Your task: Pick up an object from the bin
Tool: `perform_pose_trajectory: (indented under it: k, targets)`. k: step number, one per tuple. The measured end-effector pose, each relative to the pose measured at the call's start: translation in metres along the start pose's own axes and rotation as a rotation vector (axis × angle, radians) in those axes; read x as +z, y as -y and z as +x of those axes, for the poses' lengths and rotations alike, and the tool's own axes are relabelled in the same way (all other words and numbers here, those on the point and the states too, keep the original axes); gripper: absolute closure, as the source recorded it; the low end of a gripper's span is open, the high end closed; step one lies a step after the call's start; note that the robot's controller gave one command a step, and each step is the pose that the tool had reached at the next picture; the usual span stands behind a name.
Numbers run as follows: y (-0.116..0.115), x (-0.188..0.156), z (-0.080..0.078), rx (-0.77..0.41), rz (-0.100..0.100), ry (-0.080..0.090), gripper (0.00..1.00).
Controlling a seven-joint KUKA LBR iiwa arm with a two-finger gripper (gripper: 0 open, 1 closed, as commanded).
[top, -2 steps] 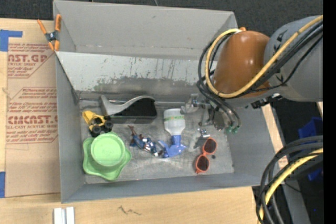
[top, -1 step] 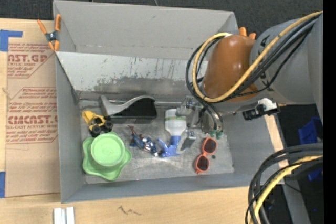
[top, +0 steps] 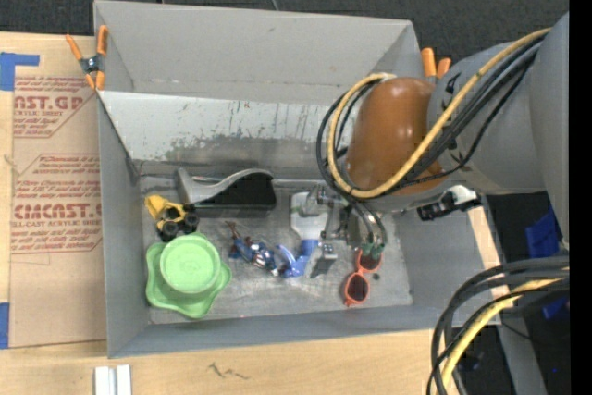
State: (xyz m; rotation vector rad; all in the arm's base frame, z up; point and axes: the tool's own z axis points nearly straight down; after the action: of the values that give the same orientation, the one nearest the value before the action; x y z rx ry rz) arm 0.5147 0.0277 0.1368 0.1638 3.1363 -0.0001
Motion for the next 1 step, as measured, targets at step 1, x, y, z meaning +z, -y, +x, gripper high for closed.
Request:
perform_pose_trajectory:
  k: [1]
  targets:
    - [-0.0074, 0.0332, 0.0098, -0.012, -0.001, 0.0, 0.0]
